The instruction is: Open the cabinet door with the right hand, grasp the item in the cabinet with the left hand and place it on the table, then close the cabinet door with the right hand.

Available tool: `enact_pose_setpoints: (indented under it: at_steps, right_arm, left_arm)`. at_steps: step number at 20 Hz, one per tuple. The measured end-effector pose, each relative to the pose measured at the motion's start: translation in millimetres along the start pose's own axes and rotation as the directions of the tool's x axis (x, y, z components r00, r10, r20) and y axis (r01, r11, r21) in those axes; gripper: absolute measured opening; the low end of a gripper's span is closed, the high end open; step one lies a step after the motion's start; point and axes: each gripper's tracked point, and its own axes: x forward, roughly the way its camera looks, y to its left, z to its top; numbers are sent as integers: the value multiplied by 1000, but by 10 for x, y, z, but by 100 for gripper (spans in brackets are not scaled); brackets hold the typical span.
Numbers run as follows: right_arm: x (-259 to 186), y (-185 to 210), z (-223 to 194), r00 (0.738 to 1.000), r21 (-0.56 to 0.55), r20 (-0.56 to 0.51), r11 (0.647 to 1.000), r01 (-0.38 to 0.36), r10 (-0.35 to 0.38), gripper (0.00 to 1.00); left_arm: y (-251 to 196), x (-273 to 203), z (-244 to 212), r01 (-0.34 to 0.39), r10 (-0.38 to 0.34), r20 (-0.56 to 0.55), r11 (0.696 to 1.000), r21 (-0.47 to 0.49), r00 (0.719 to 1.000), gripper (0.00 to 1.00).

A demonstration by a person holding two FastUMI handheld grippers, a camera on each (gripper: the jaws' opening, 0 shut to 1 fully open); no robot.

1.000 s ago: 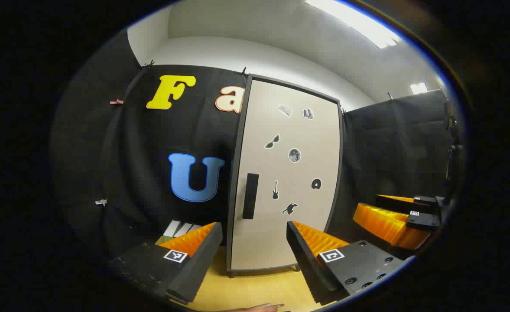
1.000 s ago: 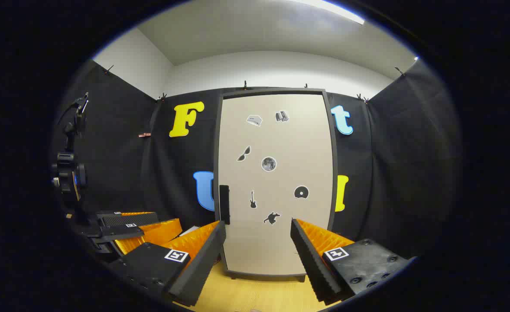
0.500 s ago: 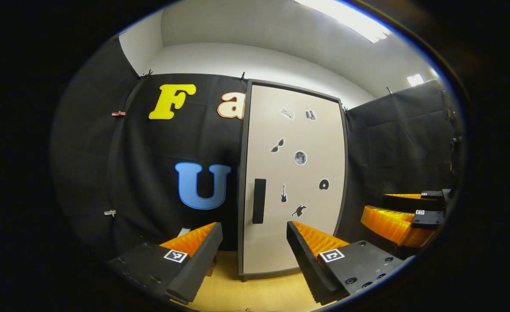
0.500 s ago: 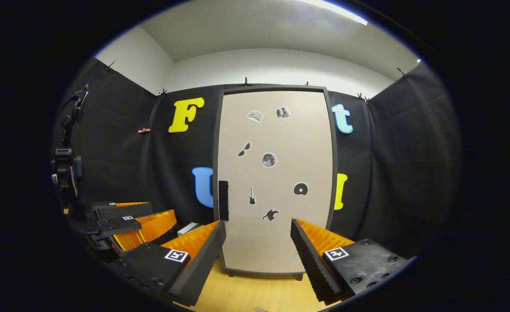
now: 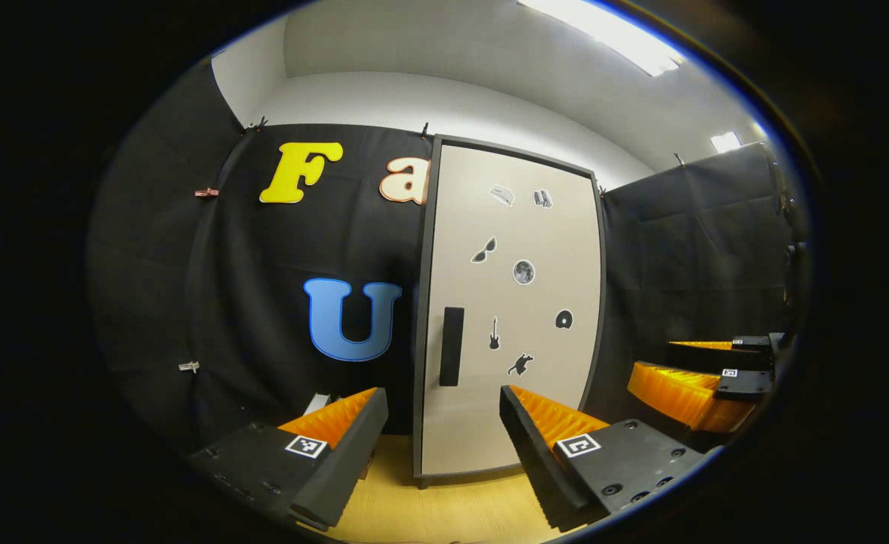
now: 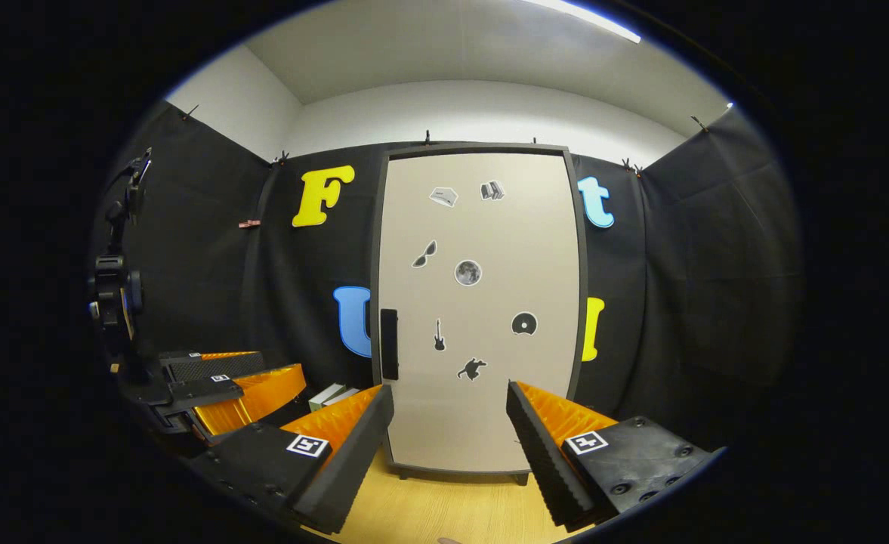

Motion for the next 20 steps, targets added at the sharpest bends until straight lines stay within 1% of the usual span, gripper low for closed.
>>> enact_pose_setpoints:
  at_steps: [3, 8, 11, 15, 18, 20]
  right_arm:
    - [2, 47, 1, 1000, 17, -1, 1000, -2, 2, 98]
    - [62, 113, -25, 1000, 7, -3, 1000, 2, -2, 98]
    - [155, 229, -71, 1000, 12, -9, 1000, -5, 5, 98]
    - [403, 420, -127, 1000, -2, -17, 1000, -18, 18, 98]
    - [667, 637, -139, 999, 9, -9, 999, -53, 53, 98]
    - [844, 744, -138, 998, 9, -1, 998, -62, 62, 98]
  left_arm:
    - [77, -36, 15, -15, 15, 5, 1000, 25, 1000, 95]
    - [167, -59, -4, -32, 32, 5, 999, 26, 999, 94]
    - [306, -116, -28, -44, 44, -5, 999, 29, 999, 95]
    - [583, -272, -19, -66, 66, -6, 998, 5, 998, 94]
    - [882, -380, 32, -120, 120, 13, 992, 24, 993, 95]
    - [1017, -445, 60, -145, 144, 21, 989, 25, 989, 95]
